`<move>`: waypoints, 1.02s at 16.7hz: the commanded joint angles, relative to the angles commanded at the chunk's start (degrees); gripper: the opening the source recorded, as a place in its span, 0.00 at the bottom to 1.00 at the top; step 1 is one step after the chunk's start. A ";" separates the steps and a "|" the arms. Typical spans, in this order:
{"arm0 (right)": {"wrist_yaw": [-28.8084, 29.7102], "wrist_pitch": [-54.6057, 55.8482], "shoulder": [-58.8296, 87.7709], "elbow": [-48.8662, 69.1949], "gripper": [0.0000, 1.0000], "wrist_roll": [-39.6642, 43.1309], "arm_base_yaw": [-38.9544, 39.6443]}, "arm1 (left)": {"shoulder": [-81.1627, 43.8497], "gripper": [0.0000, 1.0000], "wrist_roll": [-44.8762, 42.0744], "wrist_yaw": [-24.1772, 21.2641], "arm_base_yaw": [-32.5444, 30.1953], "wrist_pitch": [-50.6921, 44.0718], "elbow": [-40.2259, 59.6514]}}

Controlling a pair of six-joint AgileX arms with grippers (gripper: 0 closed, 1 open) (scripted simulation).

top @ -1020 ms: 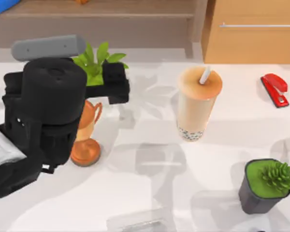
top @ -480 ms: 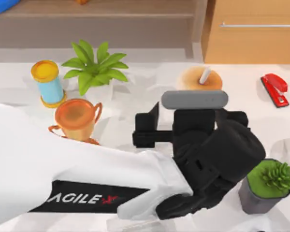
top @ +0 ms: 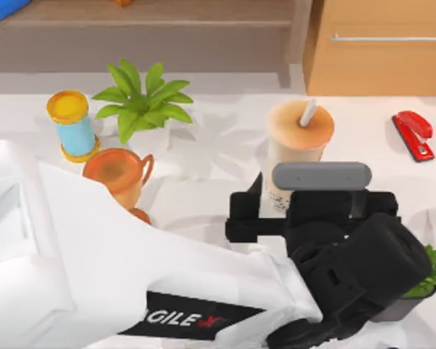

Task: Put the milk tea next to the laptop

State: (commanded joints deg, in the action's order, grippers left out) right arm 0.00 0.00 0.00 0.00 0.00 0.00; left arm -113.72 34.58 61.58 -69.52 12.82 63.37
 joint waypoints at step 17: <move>0.00 0.00 0.00 0.00 1.00 0.00 0.00 | -9.51 0.85 -10.02 -8.14 9.53 11.60 6.34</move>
State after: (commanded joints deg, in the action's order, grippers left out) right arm 0.00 0.00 0.00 0.00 0.00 0.00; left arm -123.22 24.56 53.44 -59.99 24.42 69.70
